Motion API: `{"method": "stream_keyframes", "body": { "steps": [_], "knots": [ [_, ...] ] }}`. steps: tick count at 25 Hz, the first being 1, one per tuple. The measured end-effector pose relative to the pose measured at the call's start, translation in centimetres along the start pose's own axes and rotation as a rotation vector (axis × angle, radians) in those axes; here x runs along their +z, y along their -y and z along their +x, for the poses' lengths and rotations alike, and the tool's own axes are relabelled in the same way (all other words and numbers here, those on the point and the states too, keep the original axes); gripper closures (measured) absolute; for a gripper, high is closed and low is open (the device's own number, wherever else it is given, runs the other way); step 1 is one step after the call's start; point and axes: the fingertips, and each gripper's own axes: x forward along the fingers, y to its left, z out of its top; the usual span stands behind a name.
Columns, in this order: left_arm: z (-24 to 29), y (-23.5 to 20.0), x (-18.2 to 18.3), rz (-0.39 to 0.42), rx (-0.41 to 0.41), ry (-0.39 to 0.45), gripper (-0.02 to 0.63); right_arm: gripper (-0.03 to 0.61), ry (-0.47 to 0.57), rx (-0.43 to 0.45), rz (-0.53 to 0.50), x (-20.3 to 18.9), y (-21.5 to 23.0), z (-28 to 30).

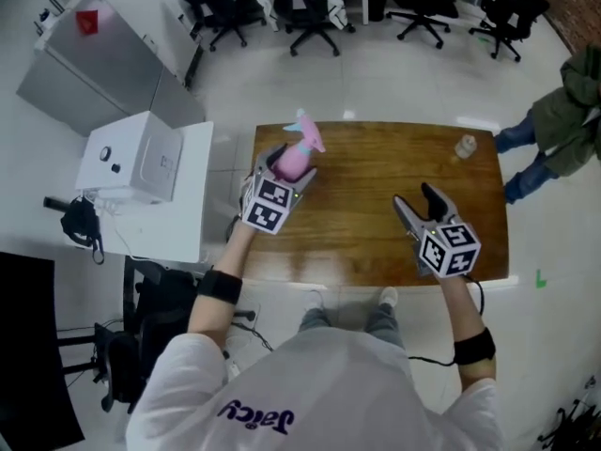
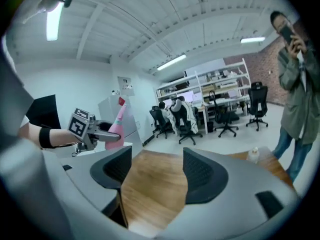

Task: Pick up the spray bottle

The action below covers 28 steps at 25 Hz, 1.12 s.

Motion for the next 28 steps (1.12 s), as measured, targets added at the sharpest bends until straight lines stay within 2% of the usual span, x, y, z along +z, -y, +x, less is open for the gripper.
{"method": "stream_keyframes", "body": {
  "steps": [5,10,14,18,21,24,28],
  "knots": [
    [-4.2,1.6,2.5,-0.095,0.079,0.125,0.267,0.250,0.162,-0.094,-0.152,3.1,1.6,-2.7],
    [-7.9,2.7,3.4,-0.192,0.166,0.222,0.265,0.250,0.230,-0.123,-0.205,3.8,1.7,-4.1],
    [-10.2,4.2,3.8,-0.249,0.214,0.286,0.265,0.250,0.294,-0.142,-0.200,3.9,2.4,-5.8],
    [-12.5,5.2,2.5,-0.271,0.269,0.345,0.264,0.250,0.364,-0.213,-0.207,3.9,2.3,-8.4],
    [-13.9,6.1,1.0,-0.274,0.320,0.368,0.262,0.250,0.412,-0.227,-0.222,3.4,2.3,-9.3],
    [-14.4,7.4,-0.2,-0.315,0.329,0.346,0.262,0.250,0.396,-0.259,-0.237,1.6,2.2,-9.7],
    [-14.3,8.6,-1.7,-0.312,0.329,0.375,0.262,0.250,0.382,-0.286,-0.211,-0.9,1.9,-10.0]
  ]
}}
